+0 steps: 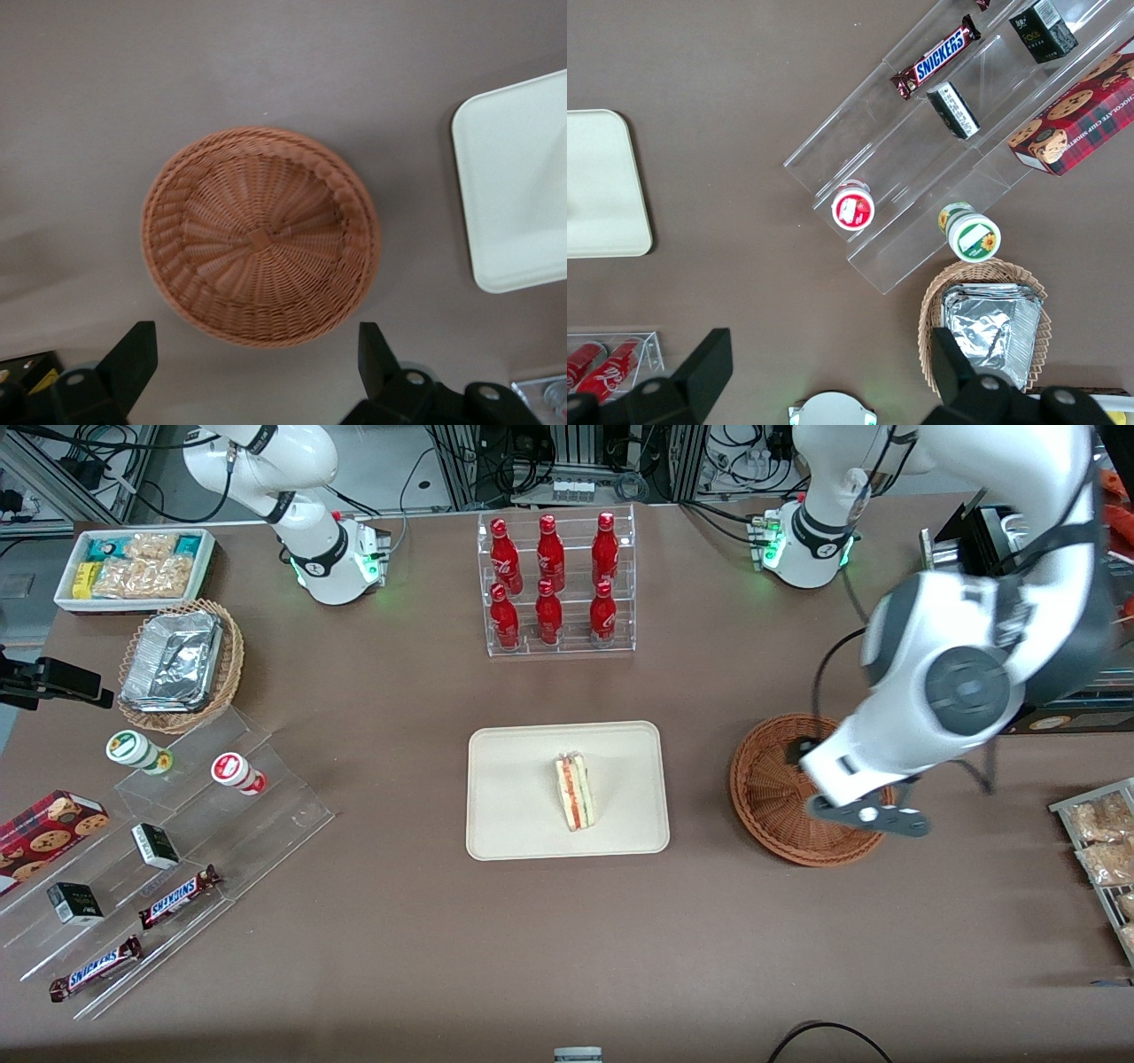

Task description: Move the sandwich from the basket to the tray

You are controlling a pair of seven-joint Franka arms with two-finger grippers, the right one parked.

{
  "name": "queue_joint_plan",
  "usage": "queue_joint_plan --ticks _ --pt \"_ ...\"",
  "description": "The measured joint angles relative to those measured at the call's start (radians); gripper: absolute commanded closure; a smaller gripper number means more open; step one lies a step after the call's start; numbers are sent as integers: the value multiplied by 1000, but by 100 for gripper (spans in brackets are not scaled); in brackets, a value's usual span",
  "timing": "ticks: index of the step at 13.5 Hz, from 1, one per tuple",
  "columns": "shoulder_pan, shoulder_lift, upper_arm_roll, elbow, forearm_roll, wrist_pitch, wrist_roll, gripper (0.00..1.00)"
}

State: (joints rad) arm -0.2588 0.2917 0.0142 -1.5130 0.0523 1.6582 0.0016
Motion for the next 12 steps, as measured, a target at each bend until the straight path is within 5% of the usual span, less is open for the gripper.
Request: queue_joint_plan --ticks 12 --pt "235 -258 -67 -115 -3 -90 102 0"
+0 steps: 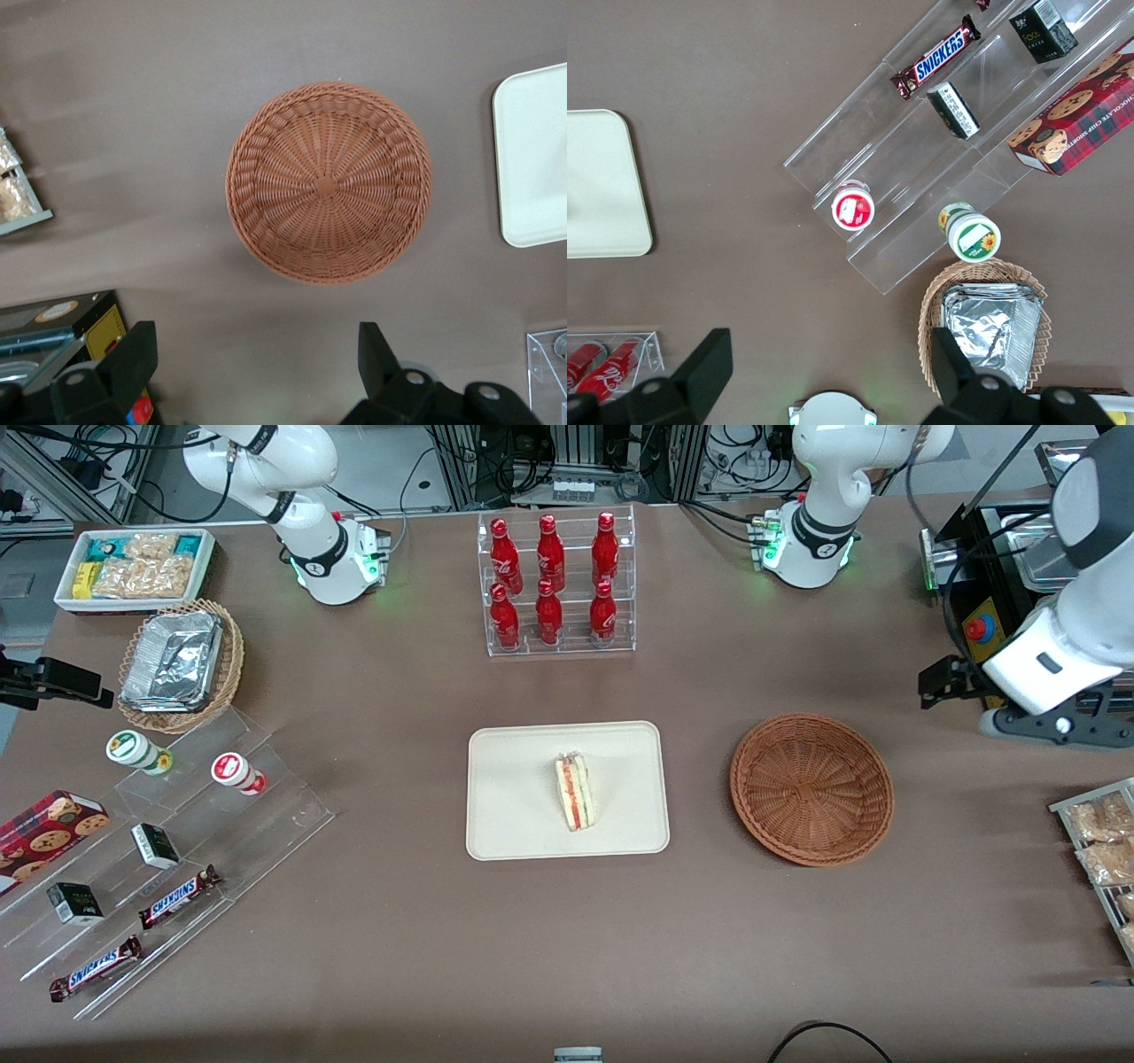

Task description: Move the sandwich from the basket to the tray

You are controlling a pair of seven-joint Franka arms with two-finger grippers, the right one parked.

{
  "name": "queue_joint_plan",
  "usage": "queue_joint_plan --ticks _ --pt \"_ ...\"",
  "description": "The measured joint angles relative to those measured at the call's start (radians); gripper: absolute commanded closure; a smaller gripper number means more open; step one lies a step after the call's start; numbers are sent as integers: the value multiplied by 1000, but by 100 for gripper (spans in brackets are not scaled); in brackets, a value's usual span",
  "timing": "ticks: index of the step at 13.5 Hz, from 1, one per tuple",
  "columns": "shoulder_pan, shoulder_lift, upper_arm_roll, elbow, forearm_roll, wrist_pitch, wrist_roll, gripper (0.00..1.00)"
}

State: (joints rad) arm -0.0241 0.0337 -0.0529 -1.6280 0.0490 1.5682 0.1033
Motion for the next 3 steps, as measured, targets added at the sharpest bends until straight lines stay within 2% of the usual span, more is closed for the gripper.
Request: queue_joint_plan --ticks 3 --pt "3 -20 21 15 0 -45 0 0"
